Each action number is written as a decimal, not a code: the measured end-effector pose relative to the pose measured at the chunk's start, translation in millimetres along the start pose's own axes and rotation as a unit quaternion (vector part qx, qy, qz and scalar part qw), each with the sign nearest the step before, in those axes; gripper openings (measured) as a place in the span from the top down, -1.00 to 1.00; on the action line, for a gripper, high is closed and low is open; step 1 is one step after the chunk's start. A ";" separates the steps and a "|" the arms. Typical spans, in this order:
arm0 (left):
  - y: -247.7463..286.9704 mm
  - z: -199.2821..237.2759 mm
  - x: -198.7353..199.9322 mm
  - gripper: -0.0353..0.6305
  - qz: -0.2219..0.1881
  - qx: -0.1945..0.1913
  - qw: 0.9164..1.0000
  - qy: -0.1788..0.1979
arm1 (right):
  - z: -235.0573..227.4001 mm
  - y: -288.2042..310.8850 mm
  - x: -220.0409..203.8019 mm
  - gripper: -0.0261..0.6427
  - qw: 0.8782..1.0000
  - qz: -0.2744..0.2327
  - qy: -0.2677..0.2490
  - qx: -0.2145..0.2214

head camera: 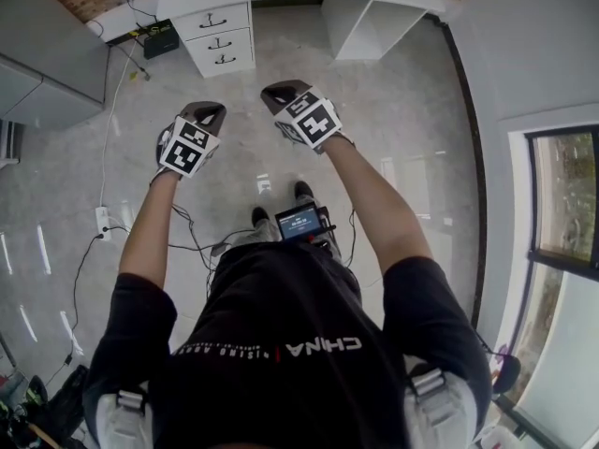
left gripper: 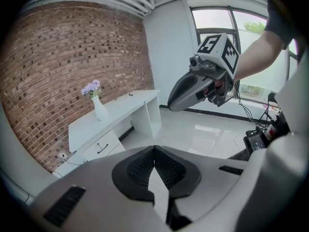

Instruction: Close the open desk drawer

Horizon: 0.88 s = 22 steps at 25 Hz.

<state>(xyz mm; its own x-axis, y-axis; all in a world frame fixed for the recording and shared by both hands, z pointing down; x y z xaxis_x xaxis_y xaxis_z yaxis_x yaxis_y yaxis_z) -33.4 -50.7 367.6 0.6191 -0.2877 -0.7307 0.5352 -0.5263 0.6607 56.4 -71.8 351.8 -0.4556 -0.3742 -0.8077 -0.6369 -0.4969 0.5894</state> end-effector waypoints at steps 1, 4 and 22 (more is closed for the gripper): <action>1.6 -5.9 3.4 0.86 -0.001 0.001 1.000 0.001 | -0.3 -5.2 -2.6 0.88 1.000 -0.001 -0.003 -0.001; 5.9 -22.2 17.6 0.86 -0.004 0.012 1.000 0.001 | -6.1 -24.9 -12.1 0.88 1.000 -0.005 -0.011 -0.009; 26.0 -71.1 114.3 0.86 -0.036 0.096 0.994 0.026 | -55.2 -116.0 -16.6 0.88 0.997 -0.051 -0.050 -0.018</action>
<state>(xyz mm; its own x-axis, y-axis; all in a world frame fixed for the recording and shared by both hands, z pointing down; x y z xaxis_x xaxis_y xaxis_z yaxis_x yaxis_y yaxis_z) 92.1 -40.4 313.5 0.6137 -0.2049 -0.7625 0.4635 -0.6883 0.5580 172.2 -51.2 297.6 -0.4504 -0.2403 -0.8599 -0.6617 -0.5567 0.5022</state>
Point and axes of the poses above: the fingertips, and each gripper's own axes: y forward along the fingers, z to its left, x out of its top, the point moved 1 cm from there along -y, backward along the fingers, and after that the axes turned 1 degree about y, right-handed, at the moved point
